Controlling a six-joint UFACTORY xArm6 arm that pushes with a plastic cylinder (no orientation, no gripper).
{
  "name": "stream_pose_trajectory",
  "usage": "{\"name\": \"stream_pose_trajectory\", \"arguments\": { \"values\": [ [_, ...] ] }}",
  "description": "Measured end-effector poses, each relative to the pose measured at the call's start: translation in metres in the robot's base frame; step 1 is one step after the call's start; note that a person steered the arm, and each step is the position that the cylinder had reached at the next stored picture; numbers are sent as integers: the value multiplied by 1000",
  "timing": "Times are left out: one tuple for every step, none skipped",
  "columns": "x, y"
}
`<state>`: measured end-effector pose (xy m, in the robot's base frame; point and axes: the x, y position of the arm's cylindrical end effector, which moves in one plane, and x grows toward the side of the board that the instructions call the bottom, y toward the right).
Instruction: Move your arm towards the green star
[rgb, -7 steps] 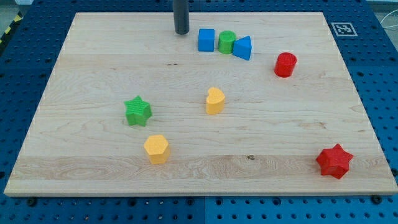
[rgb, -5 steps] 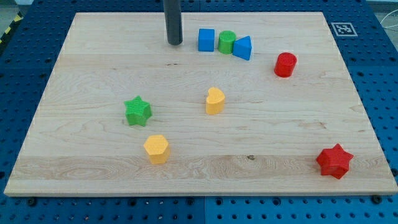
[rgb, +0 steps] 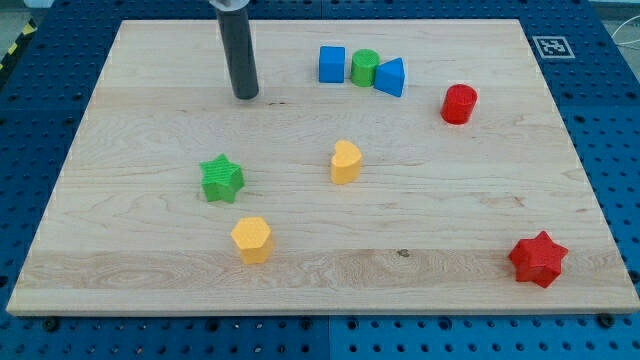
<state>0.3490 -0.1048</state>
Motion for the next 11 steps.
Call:
{"name": "stream_pose_trajectory", "arguments": {
  "values": [
    [9,-4],
    [12,-6],
    [12,-6],
    [12,-9],
    [12,-9],
    [12,-9],
    [12,-18],
    [15,-43],
    [23,-61],
    [45,-63],
    [51,-63]
  ]
}}
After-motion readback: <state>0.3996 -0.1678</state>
